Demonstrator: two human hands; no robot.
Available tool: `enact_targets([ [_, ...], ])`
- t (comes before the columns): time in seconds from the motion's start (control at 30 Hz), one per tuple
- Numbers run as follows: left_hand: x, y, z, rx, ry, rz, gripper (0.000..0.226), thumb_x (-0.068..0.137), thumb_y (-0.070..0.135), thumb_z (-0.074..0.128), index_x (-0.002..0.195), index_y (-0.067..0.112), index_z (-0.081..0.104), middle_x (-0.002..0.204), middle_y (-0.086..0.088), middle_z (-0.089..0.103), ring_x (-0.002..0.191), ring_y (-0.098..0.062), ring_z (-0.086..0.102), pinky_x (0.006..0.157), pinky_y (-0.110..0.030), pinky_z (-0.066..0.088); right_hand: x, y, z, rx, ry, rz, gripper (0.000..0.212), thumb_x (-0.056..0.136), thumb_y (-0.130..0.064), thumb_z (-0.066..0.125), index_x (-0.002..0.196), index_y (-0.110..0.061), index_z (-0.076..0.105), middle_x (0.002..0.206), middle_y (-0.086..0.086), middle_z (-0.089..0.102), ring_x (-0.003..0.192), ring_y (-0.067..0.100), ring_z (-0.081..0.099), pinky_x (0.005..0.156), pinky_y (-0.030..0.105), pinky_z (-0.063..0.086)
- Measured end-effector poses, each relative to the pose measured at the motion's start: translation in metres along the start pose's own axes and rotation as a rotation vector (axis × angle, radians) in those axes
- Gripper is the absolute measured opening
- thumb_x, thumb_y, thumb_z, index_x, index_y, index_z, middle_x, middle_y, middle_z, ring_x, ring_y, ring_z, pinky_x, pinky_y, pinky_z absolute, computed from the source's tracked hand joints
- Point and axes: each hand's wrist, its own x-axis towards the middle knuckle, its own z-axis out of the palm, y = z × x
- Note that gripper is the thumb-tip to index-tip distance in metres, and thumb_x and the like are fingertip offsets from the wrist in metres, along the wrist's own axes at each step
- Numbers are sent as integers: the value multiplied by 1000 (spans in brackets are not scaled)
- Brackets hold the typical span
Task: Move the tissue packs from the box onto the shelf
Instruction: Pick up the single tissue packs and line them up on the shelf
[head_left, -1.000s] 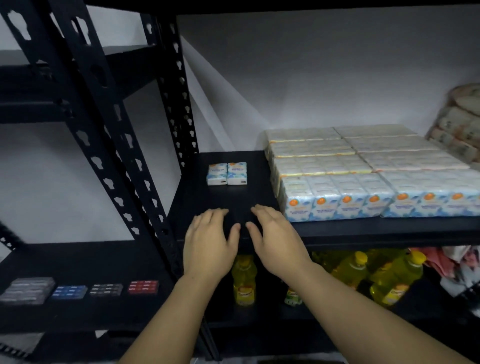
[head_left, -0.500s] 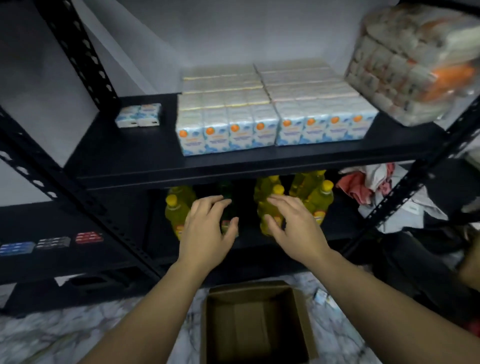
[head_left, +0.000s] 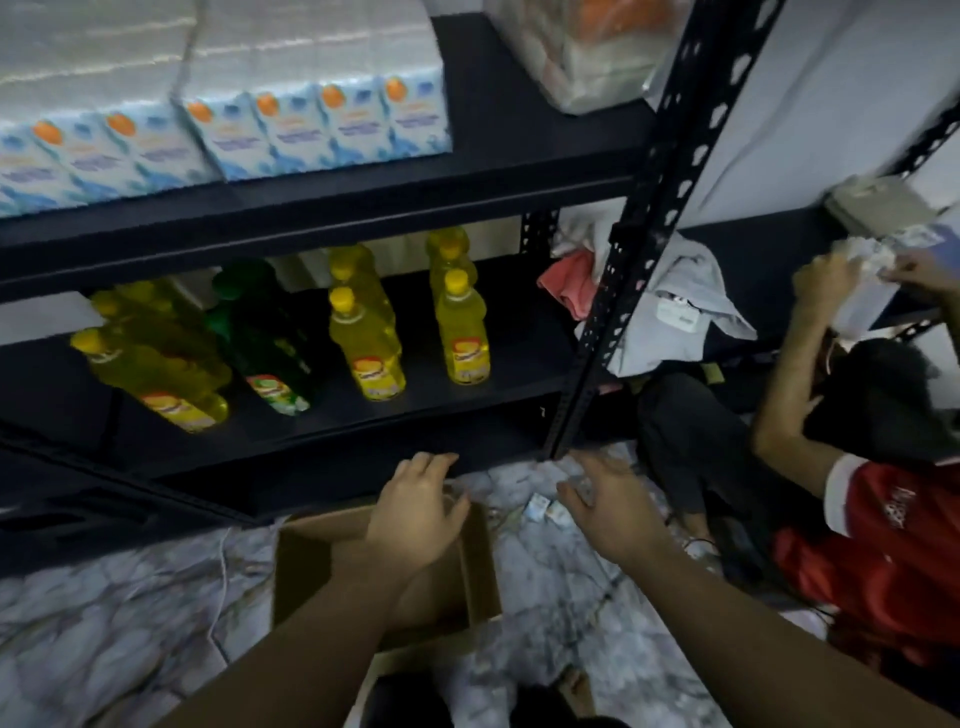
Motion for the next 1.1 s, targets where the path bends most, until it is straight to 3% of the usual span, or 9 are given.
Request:
enact_targets([
  [0.4,85,10,157,-135,-184,-18,54,91,39,70,138,13,58,125,-11,60,118,-30,57,100,-40,48,32,127,79,188,-4,342,62,96,-45,65,147,-11,51,146,10,56,135,29,51,109,39,43],
  [0.57,126,-30,268,-175,-289,-62,52,90,39,71,136,16,58,127,-11,60,116,-30,60,98,-42,51,69,190,162,229,-12,452,61,95,-49,66,145,-16,54,140,9,61,127,29,58,104,43,49],
  [0.73,167,-74,386,-207,-357,-141,54,90,44,70,136,19,57,130,-14,60,116,-34,61,99,-46,52,117,256,257,236,-8,495,58,95,-49,66,143,-18,56,141,7,62,127,26,59,104,36,47],
  [0.93,225,-118,519,-133,-395,-144,48,91,35,70,132,12,58,128,-17,59,118,-35,57,101,-38,47,176,333,371,292,-23,532,54,94,-44,69,140,-16,60,137,10,64,126,27,59,103,33,46],
  [1.1,265,-146,609,-78,-386,-151,44,89,35,71,123,10,59,123,-16,64,114,-33,59,92,-34,44,214,383,438,316,-25,535,51,93,-38,71,137,-15,62,135,11,64,123,28,60,102,31,45],
])
